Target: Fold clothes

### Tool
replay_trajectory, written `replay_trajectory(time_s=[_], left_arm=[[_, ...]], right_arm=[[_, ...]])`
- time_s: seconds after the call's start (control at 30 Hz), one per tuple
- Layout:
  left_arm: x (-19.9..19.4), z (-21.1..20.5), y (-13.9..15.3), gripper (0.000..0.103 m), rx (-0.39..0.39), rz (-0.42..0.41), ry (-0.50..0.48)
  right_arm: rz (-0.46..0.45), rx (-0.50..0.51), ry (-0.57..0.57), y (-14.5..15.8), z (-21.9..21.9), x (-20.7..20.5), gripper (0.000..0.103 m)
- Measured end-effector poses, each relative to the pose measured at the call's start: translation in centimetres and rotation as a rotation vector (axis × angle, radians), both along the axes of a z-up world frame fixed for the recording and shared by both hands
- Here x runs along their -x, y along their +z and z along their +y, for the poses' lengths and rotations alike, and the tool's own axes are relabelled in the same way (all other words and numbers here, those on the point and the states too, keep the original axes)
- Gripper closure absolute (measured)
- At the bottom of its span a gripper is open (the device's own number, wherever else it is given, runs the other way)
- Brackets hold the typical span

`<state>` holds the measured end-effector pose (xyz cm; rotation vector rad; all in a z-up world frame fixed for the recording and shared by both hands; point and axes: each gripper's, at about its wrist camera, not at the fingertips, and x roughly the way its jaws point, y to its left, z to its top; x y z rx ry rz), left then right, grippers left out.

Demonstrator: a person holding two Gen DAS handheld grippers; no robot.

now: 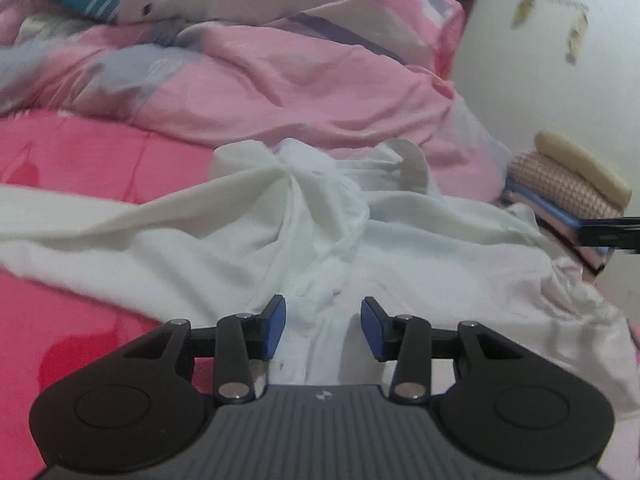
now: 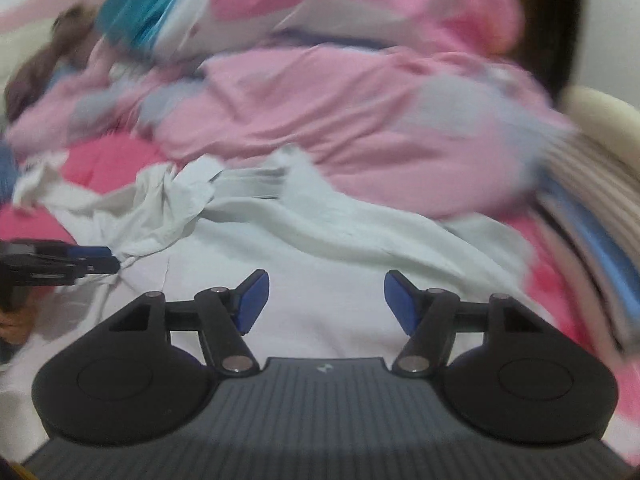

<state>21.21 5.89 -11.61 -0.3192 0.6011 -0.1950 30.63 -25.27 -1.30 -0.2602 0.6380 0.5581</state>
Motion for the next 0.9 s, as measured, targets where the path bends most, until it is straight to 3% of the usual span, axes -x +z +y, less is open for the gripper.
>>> replay_trajectory(time_s=[0.17,0.37,0.43,0.5,0.53,0.57,0.6,0.77,0.9], left_arm=[[-0.1,1.3,-0.9,0.060,0.079,-0.003,0.009],[-0.1,2.0,-1.3,0.060,0.141,-0.013,-0.009],[0.0,2.2,-1.4,0.059,0.157,-0.015,-0.013],[0.1,2.3,-1.3,0.059,0.160,-0.020,-0.014],[0.1,2.3,-1.3,0.059,0.160,-0.023,-0.014],[0.2,2.3,-1.2,0.059,0.158,-0.028,-0.013],[0.3,2.3,-1.2,0.059,0.154,-0.033,-0.010],[0.6,2.1,-0.8,0.059,0.135,-0.052,-0.002],[0.5,2.2,-0.9,0.059,0.137,-0.048,-0.002]], right_arm=[[-0.067,0.078,0.025,-3.0,5.7,-6.6,0.037],[0.062,-0.023,0.042,-5.4,8.3,-13.1,0.028],[0.118,0.021,0.074,-7.1,9.6,-14.4,0.027],[0.116,0.086,0.101,-8.3,10.5,-14.5,0.028],[0.099,0.092,0.116,-8.4,10.7,-14.1,0.040],[0.076,0.084,0.113,-8.0,10.6,-13.7,0.083],[0.053,0.074,0.102,-7.5,10.4,-13.3,0.103],[-0.164,0.013,0.026,-4.0,9.2,-11.9,0.102],[-0.213,-0.004,-0.067,-3.7,8.7,-14.1,0.102]])
